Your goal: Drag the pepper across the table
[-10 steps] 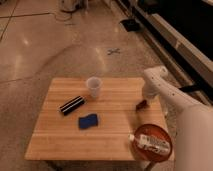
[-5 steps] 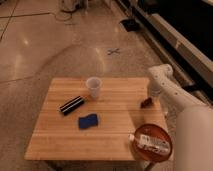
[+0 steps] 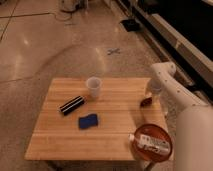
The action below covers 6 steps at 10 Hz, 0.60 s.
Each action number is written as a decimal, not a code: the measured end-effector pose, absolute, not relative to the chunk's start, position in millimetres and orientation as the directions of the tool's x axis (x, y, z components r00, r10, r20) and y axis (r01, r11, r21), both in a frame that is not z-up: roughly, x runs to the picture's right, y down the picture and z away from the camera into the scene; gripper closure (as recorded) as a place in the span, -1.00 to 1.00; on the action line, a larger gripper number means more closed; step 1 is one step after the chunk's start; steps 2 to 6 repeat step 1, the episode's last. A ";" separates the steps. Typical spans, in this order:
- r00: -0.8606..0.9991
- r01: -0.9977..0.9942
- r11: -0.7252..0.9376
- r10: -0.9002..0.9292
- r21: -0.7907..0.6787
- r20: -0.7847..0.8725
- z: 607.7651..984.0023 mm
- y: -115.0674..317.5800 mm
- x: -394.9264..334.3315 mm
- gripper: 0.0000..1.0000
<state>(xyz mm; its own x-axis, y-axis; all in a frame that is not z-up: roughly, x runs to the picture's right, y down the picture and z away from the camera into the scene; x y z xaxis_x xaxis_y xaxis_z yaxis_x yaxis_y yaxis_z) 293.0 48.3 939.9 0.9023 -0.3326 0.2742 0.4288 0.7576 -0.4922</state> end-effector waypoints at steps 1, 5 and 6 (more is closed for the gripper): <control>0.902 0.429 0.758 -0.330 -0.492 0.278 939.5 48.5 292.4 -0.49; 0.902 0.429 0.758 -0.330 -0.492 0.278 939.5 48.5 292.4 -0.49; 0.902 0.429 0.758 -0.330 -0.492 0.278 939.5 48.5 292.4 -0.49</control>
